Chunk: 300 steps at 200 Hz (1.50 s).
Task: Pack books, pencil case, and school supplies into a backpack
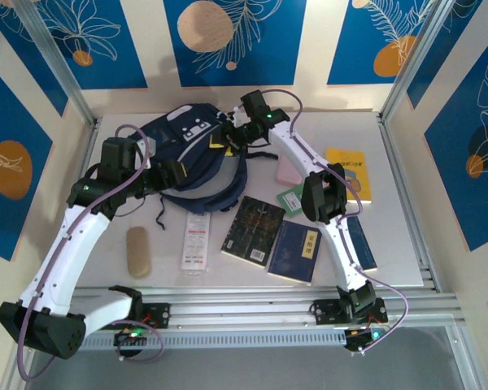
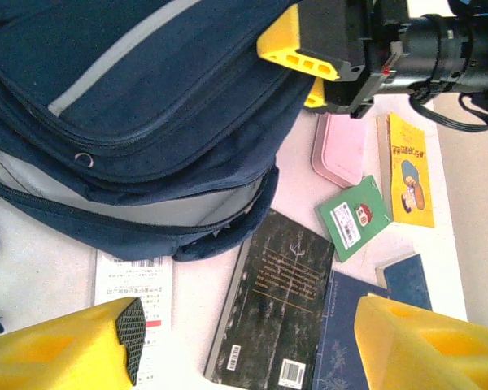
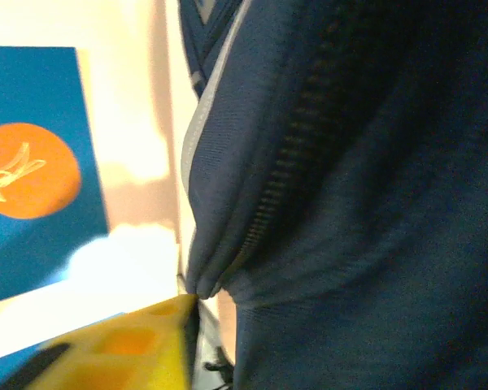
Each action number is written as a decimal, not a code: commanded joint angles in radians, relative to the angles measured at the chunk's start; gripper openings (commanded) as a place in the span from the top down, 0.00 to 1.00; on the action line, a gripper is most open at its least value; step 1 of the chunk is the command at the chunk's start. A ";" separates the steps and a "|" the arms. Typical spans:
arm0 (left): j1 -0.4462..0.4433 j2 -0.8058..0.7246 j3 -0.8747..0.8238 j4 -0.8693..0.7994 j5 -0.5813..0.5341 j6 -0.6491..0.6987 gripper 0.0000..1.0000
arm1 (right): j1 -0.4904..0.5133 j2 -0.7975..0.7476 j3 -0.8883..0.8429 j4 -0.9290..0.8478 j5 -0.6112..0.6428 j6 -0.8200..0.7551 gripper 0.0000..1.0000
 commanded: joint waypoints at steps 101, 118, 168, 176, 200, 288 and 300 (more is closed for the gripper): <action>-0.008 -0.075 -0.049 -0.154 -0.003 0.089 0.27 | 0.082 -0.403 -0.229 -0.181 0.776 -0.345 0.26; -0.009 -0.090 -0.056 -0.176 -0.012 0.098 0.27 | 0.073 -0.447 -0.270 -0.188 0.782 -0.319 0.26; 0.008 -0.092 -0.077 -0.306 -0.189 0.088 0.09 | 0.127 -0.669 -0.562 -0.054 0.685 -0.309 0.22; 0.018 -0.087 -0.095 -0.313 -0.200 0.088 0.07 | 0.136 -0.707 -0.642 -0.019 0.660 -0.297 0.22; 0.045 -0.055 -0.165 -0.291 -0.183 0.098 0.06 | 0.145 -0.811 -0.865 0.087 0.598 -0.235 0.19; 0.047 0.128 -0.317 -0.139 -0.084 0.125 0.07 | 0.155 -0.896 -1.251 0.372 0.241 -0.073 0.21; 0.051 0.123 -0.314 -0.173 -0.160 0.106 0.06 | 0.187 -0.866 -1.246 0.379 0.231 -0.069 0.21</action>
